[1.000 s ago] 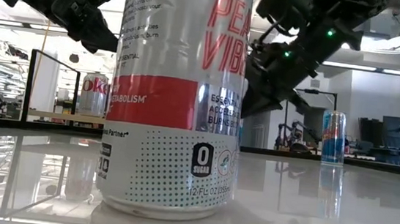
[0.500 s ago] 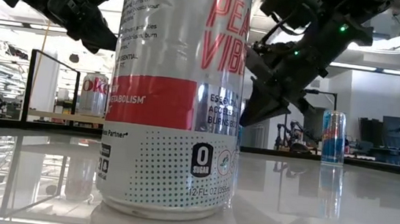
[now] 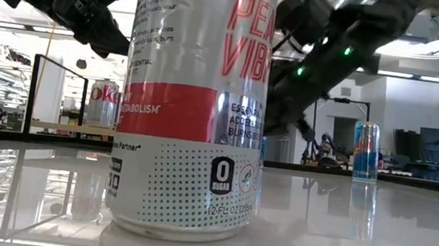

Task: Place canned beverage on shelf
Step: Move the silver soda can to the middle of the table, then move the middle white and yellow soda can to the right

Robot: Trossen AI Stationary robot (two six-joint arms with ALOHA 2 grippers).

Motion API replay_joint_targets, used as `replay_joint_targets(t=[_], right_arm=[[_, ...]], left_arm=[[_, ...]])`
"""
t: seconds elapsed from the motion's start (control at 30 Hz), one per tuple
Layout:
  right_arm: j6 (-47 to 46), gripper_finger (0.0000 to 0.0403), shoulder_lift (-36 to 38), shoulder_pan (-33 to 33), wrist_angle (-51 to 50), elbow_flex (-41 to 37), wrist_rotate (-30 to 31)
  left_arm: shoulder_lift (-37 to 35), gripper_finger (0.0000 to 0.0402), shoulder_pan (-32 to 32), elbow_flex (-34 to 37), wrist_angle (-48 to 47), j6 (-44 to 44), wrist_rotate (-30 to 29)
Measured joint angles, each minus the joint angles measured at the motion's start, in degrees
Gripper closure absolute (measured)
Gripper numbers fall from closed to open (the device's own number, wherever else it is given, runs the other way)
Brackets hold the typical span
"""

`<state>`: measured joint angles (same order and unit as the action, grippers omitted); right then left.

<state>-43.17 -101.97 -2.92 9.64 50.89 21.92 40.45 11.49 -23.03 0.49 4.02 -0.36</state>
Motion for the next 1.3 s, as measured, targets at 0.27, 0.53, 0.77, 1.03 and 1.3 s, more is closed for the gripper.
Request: replay_joint_targets(t=[0.27,0.53,0.77,1.03,1.3], right_arm=[[4.13,0.0383,-5.33,2.55,6.89,-0.04,-2.74],[7.43,0.0383,-3.9,2.0,7.7,-0.02,-4.99],[9.35,0.0383,1.23,-1.64,4.97,0.0,-2.1],[9.37,0.0382,5.89,-8.0,1.36,0.04,6.68],[9.13,0.0382,5.05,-8.15,1.03,0.0,6.71]], left_arm=[[0.0,0.0402,0.0,0.0,-0.79,0.43,-0.03],[0.0,0.0402,0.0,0.0,-1.2,0.38,0.0],[0.0,0.0402,-0.23,1.46,1.08,-1.89,4.55],[4.03,0.0402,-6.08,13.45,24.16,-9.75,2.25],[19.32,0.0402,-15.52,13.63,37.35,-8.41,-10.3]])
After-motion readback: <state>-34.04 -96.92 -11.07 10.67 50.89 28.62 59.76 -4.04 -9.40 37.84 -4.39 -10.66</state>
